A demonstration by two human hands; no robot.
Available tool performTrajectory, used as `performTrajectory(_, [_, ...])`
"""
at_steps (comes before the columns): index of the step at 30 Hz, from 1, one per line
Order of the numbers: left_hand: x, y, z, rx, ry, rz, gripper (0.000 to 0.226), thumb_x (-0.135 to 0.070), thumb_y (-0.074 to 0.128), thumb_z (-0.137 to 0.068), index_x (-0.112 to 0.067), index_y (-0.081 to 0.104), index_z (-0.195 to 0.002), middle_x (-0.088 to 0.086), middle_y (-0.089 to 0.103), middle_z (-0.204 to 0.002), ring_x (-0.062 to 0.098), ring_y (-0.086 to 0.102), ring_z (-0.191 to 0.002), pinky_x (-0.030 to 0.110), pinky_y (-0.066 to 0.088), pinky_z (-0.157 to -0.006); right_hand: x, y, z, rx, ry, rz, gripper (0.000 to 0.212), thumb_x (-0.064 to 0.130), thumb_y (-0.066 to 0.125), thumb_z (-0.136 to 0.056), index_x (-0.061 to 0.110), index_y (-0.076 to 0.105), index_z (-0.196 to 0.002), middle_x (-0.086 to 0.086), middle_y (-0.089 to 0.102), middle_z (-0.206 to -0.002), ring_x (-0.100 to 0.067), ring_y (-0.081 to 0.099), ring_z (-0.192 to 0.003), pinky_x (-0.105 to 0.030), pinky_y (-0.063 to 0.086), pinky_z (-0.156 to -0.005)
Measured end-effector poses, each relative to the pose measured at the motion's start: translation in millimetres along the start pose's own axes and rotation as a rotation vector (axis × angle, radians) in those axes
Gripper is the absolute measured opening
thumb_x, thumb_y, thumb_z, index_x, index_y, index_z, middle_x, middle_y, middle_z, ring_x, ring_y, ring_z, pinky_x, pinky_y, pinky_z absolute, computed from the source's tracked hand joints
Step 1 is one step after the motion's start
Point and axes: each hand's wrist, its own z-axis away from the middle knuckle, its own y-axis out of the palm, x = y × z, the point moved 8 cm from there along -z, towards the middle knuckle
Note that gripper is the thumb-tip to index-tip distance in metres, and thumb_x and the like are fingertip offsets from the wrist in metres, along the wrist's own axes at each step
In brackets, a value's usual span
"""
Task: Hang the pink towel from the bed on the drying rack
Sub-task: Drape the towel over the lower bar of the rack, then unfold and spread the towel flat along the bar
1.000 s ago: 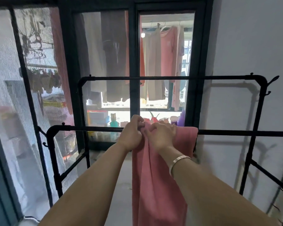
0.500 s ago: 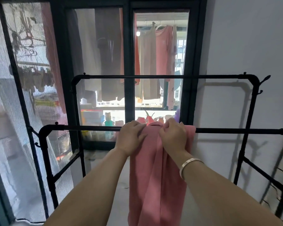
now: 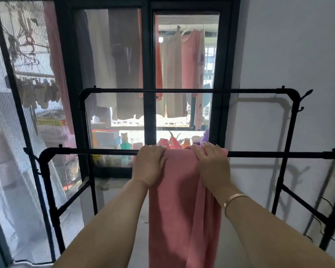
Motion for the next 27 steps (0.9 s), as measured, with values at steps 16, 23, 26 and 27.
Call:
performTrajectory(16, [-47.7, 31.4, -2.2, 0.078, 0.085, -0.131, 0.047, -0.044, 0.038, -0.097, -0.025, 0.042, -0.139, 0.002, 0.055, -0.128, 0.024, 0.043, -0.120, 0.038, 0.012, -0.111, -57.9, -6.9, 1.7, 0.168, 0.130, 0.070, 0.026, 0.014, 0.057, -0.088, 0.021, 0.065, -0.112, -0.002, 0.068, -0.101, -0.024, 0.063, -0.087, -0.038, 0.049, -0.076])
performTrajectory(23, [-80.3, 42.9, -20.0, 0.175, 0.106, -0.147, 0.054, -0.052, 0.034, -0.094, -0.018, 0.047, -0.132, 0.007, 0.055, -0.129, 0.027, 0.045, -0.120, 0.045, 0.014, -0.114, -52.5, 4.8, 13.7, 0.244, 0.120, 0.001, 0.041, 0.011, 0.041, -0.088, 0.015, 0.052, -0.127, -0.007, 0.056, -0.125, -0.029, 0.049, -0.116, -0.043, 0.036, -0.102])
performTrajectory(26, [-97.8, 51.8, -19.9, 0.185, 0.129, -0.107, 0.054, -0.048, 0.035, -0.095, -0.022, 0.037, -0.143, 0.005, 0.053, -0.133, 0.026, 0.044, -0.122, 0.043, 0.018, -0.112, -60.2, 13.0, 17.0, 0.334, 0.106, 0.066, 0.044, 0.015, 0.036, -0.091, 0.016, 0.043, -0.135, -0.010, 0.050, -0.133, -0.028, 0.043, -0.124, -0.042, 0.031, -0.107])
performTrajectory(27, [-98.5, 53.1, -18.4, 0.170, 0.110, -0.108, 0.054, -0.048, 0.035, -0.096, -0.025, 0.034, -0.144, 0.005, 0.053, -0.133, 0.026, 0.043, -0.122, 0.042, 0.017, -0.111, -62.4, 13.9, 16.6, 0.347, 0.094, 0.076, 0.043, 0.015, 0.035, -0.093, 0.017, 0.042, -0.135, -0.010, 0.050, -0.133, -0.028, 0.043, -0.124, -0.041, 0.032, -0.107])
